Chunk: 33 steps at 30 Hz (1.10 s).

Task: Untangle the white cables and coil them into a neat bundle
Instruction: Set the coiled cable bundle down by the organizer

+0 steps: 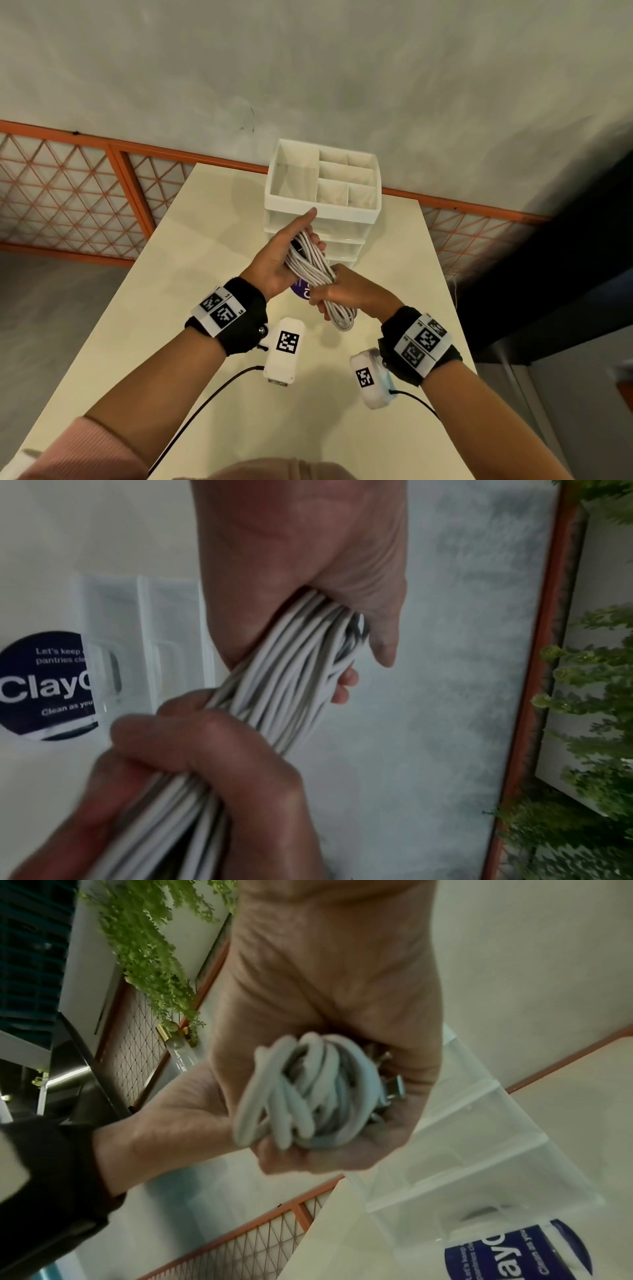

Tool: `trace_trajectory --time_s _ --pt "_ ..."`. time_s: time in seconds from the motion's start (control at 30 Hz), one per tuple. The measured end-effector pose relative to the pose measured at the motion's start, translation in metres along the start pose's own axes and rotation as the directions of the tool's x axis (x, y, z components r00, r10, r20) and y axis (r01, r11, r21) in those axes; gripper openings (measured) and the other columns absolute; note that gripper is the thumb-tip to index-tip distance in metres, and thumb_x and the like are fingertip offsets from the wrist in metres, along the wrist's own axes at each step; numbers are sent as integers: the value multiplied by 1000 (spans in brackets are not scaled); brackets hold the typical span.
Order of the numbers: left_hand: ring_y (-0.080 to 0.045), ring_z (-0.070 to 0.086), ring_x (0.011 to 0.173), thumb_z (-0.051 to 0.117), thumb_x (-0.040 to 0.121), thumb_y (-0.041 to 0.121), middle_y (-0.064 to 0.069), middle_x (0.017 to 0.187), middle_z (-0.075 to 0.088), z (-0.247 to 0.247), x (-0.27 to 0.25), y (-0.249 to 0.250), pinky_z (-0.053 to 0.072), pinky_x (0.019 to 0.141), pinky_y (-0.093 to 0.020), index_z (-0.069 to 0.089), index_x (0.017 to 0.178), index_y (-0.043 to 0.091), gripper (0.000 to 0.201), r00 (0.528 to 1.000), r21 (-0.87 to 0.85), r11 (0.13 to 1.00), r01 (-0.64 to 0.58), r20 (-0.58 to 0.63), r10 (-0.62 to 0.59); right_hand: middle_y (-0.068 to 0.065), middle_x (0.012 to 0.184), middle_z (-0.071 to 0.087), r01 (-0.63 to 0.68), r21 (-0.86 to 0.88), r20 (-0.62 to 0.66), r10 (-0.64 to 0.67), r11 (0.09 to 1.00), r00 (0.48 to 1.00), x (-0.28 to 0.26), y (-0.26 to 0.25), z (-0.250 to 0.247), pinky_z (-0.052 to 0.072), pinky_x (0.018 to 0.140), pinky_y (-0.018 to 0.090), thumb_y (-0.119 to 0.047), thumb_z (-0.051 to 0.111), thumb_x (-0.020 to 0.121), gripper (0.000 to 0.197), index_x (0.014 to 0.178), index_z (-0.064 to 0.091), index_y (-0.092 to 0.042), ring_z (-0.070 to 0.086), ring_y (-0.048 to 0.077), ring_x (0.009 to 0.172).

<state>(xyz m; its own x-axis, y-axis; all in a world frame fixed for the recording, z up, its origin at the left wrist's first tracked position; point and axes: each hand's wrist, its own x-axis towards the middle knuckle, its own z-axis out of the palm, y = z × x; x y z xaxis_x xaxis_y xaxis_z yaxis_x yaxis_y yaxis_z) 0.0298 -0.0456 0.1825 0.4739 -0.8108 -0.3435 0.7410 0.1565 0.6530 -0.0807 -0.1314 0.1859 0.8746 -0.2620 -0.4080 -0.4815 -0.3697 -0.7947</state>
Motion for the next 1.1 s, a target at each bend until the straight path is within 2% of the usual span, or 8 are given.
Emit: trace_trajectory --time_s 0.17,0.37,0.57,0.77,0.87,0.93,1.0,1.1 --pt "-8 35 36 65 86 28 6 41 34 9 7 -14 39 43 -17 41 59 19 37 979 -56 996 -75 -193 63 10 81 61 11 -153 -59 -20 988 998 7 8 4 51 72 37 -13 69 77 26 94 61 5 59 21 71" --pt "-5 22 30 57 89 15 9 37 24 7 12 -27 28 35 -13 34 57 19 40 975 41 999 -36 -218 44 5 60 58 80 -109 -99 -91 991 991 2 28 21 48 50 21 -6 61 85 18 70 52 -9 54 1 39" --pt "-6 26 32 59 87 14 8 40 27 -2 28 -40 32 37 -15 37 57 19 38 979 1 1000 1 -205 0 -5 63 60 81 -133 -165 -103 988 981 5 44 17 46 56 18 -24 70 81 17 74 55 -19 58 3 50" --pt "-9 52 44 62 87 21 4 47 50 -2 47 -45 48 58 -23 45 63 18 30 994 53 997 64 -87 -60 1 66 67 28 -21 -89 -30 999 996 13 59 0 48 62 17 -21 64 87 10 81 62 -13 62 7 55" --pt "-15 67 81 64 85 38 -1 83 70 -9 62 -50 51 85 -31 62 82 16 23 991 108 988 112 -83 -104 1 61 63 -35 -3 -86 35 999 996 20 69 -9 49 61 20 -22 62 88 19 70 58 -16 61 10 51" --pt "-19 61 101 60 82 54 -2 106 65 -16 73 -52 47 97 -38 61 109 17 46 984 137 983 119 -148 -99 3 62 64 -88 13 -100 89 996 991 25 80 -15 50 65 24 -23 62 88 20 70 59 -14 62 15 54" --pt "-19 56 109 50 87 58 -2 116 59 -23 84 -53 46 96 -36 51 126 13 59 974 124 987 100 -215 -72 4 63 65 -132 45 -110 136 990 985 27 92 -20 51 69 28 -25 63 86 20 71 61 -12 63 18 58" --pt "-15 58 94 37 96 47 -6 103 57 -28 100 -52 48 84 -30 43 125 5 51 948 30 998 56 -314 -44 4 63 65 -172 93 -101 181 981 978 30 106 -26 51 68 28 -24 64 85 21 69 62 -11 64 19 59"
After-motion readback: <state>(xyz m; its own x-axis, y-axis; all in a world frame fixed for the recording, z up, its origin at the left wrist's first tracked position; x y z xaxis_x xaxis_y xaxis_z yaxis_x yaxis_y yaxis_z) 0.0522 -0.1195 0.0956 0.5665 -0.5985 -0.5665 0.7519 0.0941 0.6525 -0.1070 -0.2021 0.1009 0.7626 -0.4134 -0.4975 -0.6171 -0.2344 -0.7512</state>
